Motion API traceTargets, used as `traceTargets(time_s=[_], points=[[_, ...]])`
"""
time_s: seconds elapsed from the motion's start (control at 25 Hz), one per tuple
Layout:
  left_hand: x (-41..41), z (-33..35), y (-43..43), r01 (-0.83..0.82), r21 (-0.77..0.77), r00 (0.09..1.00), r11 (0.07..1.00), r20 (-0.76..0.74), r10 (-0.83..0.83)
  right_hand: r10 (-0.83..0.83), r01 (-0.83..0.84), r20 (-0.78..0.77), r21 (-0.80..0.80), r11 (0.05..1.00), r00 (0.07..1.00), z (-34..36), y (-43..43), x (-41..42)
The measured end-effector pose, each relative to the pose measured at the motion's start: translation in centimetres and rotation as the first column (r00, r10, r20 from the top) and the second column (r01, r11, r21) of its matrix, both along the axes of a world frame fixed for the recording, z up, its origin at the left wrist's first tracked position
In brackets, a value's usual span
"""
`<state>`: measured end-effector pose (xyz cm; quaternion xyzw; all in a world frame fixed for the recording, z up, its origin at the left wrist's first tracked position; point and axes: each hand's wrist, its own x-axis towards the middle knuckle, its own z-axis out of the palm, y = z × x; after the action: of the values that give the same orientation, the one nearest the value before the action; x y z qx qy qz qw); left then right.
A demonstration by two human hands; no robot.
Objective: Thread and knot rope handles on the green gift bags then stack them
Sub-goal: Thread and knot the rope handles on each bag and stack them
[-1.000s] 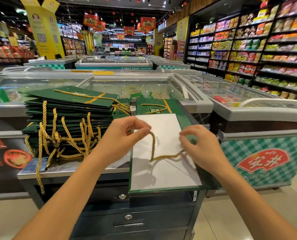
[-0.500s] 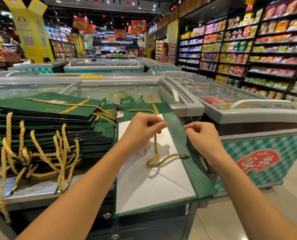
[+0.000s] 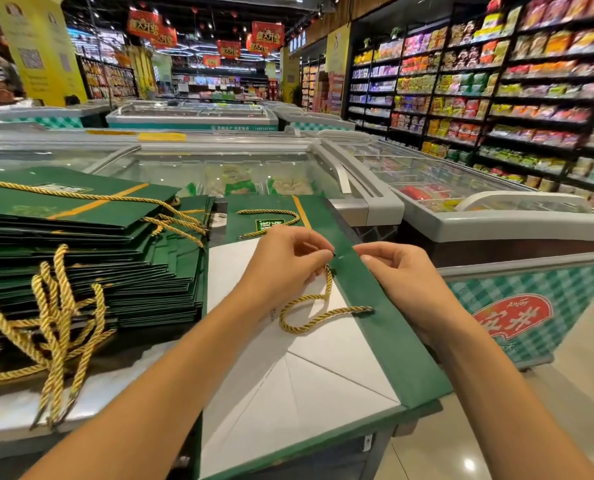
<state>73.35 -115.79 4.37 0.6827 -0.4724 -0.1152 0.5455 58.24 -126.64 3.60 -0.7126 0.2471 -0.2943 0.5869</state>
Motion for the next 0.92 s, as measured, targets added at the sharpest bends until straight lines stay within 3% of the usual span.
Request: traceTargets(time_s=[0.08, 0.24, 0.44, 0.92], points=[[0.8, 1.0, -0.8, 0.033, 0.027, 0.993, 0.999, 0.110, -0.036, 0.011, -0.011, 0.023, 0.016, 1.000, 1.000, 0.0, -0.1, -0.1], [0.5, 0.1, -1.6, -0.028, -0.106, 0.958, 0.994, 0.280, 0.057, 0.022, -0.024, 0.041, 0.036, 0.999, 0.999, 0.1, -0.1, -0.2], [0.5, -0.9, -1.7, -0.052, -0.179, 0.983, 0.983, 0.164, 0.081, -0.006, 0.006, 0.041, -0.003, 1.000, 0.999, 0.1, -0.1, -0.1], [0.7, -0.9, -1.5, 0.004, -0.125, 0.960, 0.992, 0.278, 0.031, 0.001, 0.000, 0.042, -0.014, 1.000, 0.999, 0.2, 0.3, -0.3]])
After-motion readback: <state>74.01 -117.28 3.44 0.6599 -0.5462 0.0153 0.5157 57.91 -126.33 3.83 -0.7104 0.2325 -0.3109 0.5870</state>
